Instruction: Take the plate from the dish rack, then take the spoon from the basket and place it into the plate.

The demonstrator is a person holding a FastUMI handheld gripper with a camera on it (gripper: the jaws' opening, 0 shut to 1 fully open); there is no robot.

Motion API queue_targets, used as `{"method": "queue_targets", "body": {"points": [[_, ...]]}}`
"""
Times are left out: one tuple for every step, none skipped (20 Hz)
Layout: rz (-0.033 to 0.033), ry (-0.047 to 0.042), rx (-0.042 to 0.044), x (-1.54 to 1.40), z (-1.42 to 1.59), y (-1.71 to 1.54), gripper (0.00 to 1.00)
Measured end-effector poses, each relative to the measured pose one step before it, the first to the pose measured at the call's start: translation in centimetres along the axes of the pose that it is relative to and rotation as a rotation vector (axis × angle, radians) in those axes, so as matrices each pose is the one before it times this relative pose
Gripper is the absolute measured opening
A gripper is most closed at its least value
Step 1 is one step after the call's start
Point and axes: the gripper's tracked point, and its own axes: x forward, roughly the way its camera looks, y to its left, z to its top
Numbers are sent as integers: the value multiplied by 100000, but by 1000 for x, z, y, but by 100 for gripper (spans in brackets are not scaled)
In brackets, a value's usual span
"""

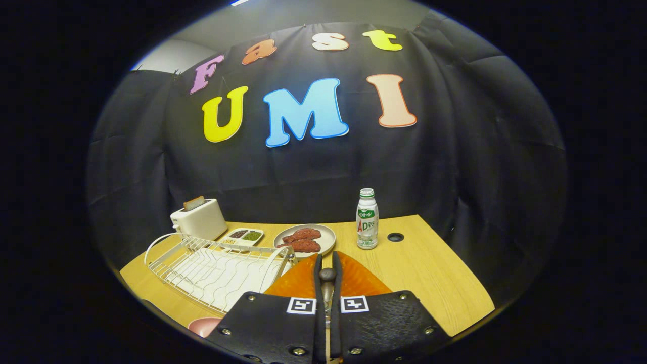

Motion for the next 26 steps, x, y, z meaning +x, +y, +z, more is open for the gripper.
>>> {"method": "queue_targets", "body": {"points": [[-400, -505, -157, -338, 644, -23, 3], [-404, -523, 201, -385, 714, -6, 3], [-970, -161, -231, -453, 535, -193, 3], [-1236, -614, -174, -356, 659, -281, 4], [-1192, -587, 274, -386, 668, -183, 4], [-604, -581, 310, -491, 661, -32, 4], [-456, -1016, 121, -502, 623, 38, 4], [-468, -516, -372, -438, 736, 21, 3], [-508, -639, -538, -558, 541, -82, 3], [-430, -831, -591, -550, 639, -5, 3], [-267, -656, -306, -454, 611, 48, 3], [-86, -474, -89, -568, 570, 104, 3], [37, -621, -12, -560, 451, 203, 3], [260, -685, -135, -563, 570, 186, 3], [51, -477, -51, -549, 375, 189, 3], [-28, -346, -420, -580, 416, 154, 3], [-137, -639, -362, -675, 342, 75, 3], [-31, -205, -281, -588, 396, 198, 3], [-65, 345, 182, -548, 55, 188, 3], [172, 349, -80, -626, -31, 382, 3], [406, 90, -604, -464, -59, 417, 3], [467, 325, -1191, -533, -21, 414, 3], [1114, 485, -994, -613, -320, 549, 3], [1321, 900, -355, -579, -288, 712, 3], [1547, 1072, 378, -333, -369, 957, 3], [1806, 1205, 986, -384, -595, 912, 3]]}}
